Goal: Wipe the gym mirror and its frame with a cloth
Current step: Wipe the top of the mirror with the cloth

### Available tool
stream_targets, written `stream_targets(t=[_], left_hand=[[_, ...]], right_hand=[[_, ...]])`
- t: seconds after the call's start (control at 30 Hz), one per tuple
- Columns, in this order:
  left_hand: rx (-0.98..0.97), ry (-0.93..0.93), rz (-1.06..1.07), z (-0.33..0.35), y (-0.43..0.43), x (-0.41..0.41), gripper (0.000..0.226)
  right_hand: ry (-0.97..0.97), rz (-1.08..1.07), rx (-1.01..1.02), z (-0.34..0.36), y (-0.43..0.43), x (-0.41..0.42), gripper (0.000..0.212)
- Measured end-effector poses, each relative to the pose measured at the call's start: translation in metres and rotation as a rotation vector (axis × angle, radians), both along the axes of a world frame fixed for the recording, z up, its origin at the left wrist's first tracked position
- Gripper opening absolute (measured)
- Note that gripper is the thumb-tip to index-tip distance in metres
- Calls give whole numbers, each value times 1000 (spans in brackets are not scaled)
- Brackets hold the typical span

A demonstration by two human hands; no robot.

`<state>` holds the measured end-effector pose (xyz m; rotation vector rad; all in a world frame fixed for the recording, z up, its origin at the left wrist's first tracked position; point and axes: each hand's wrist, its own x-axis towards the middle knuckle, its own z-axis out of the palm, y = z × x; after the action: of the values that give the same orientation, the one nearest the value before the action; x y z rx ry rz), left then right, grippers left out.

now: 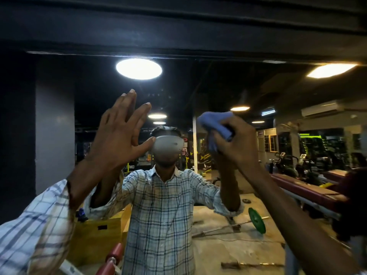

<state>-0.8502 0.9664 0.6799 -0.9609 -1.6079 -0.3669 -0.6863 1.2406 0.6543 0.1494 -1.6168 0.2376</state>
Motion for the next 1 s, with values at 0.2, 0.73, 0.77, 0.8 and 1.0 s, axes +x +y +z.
stream_targets(t=[0.2,0.73,0.77,0.8,1.0], left_hand=[[14,3,-20,-1,-8,-5,90],[24,-24,-5,2,-39,-23,94],[28,-28,-6,2,-42,-24,93],[33,-29,-8,1,-44,-25,93],[54,2,-17,1,-48,-33,91]], right_hand=[[-360,-31,357,-58,-31,-13,25],[50,-28,-107,30,-56,-33,23],[48,-33,-86,32,-59,-36,22],[-8,-27,25,29,-67,-40,20],[-164,-35,315,43,-71,-43,18]])
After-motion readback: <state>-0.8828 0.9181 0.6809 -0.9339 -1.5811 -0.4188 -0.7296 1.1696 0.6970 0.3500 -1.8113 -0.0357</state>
